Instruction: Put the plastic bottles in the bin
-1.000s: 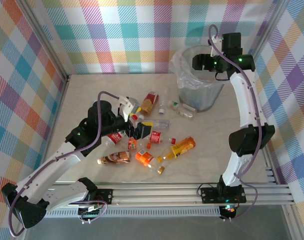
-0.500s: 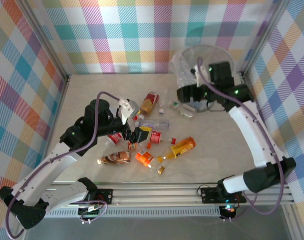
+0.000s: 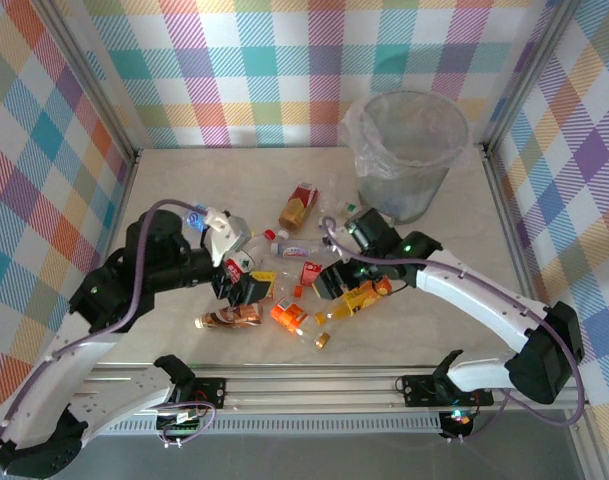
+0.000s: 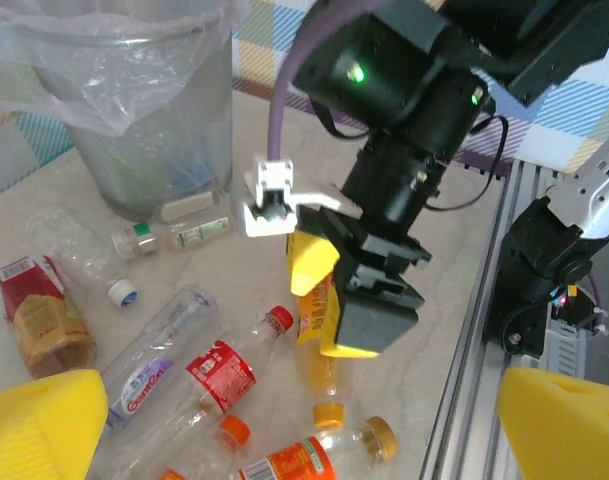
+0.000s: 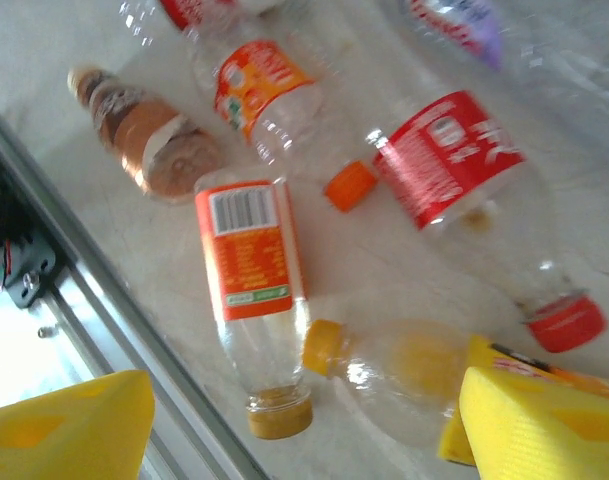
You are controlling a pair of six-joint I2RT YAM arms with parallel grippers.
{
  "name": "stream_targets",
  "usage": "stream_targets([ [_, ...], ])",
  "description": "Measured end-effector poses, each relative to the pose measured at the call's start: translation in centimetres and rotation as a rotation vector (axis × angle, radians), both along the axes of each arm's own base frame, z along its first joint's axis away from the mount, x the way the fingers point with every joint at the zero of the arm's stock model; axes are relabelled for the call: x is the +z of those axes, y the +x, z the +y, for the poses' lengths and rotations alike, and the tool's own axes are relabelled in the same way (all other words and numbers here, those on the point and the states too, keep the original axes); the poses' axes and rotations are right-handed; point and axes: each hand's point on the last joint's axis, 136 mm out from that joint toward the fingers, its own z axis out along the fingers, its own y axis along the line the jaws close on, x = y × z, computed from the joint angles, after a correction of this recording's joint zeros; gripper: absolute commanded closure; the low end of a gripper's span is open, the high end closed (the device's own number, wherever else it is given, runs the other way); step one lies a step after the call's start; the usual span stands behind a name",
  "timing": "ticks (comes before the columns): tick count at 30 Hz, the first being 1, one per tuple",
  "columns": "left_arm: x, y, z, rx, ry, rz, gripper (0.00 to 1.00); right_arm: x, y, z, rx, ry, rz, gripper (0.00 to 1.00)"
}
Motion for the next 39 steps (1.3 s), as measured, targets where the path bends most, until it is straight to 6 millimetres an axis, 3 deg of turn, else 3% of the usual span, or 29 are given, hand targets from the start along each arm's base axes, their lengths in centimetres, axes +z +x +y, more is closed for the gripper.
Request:
stream_targets([
  [5, 0.3, -1.7, 1.4, 0.012, -0.043, -0.021, 0.0, -1.5, -1.6, 2.9, 0.069, -0.019, -0.017, 0.21],
  [12, -1.2, -1.8, 1.3, 0.007, -0.043, -0.006, 0.0, -6.5, -3.3, 6.3, 0.142, -0.138, 0.0, 0.21],
  [16, -1.5, -1.8, 1.3, 0.007, -0.04, -0.001, 0.0, -8.7, -3.7, 7.7, 0.163, -0.198, -0.007, 0.2],
  [21, -1.5, -1.8, 1.3, 0.009, -0.055, -0.008, 0.0, -9.9, -3.3, 9.1, 0.165, -0.247, -0.046, 0.2],
  [39, -0.8, -1.9, 1.0, -0.003, -0.098, -0.017, 0.0, -14.3, -2.4, 9.0, 0.153, -0.418, -0.071, 0.18],
])
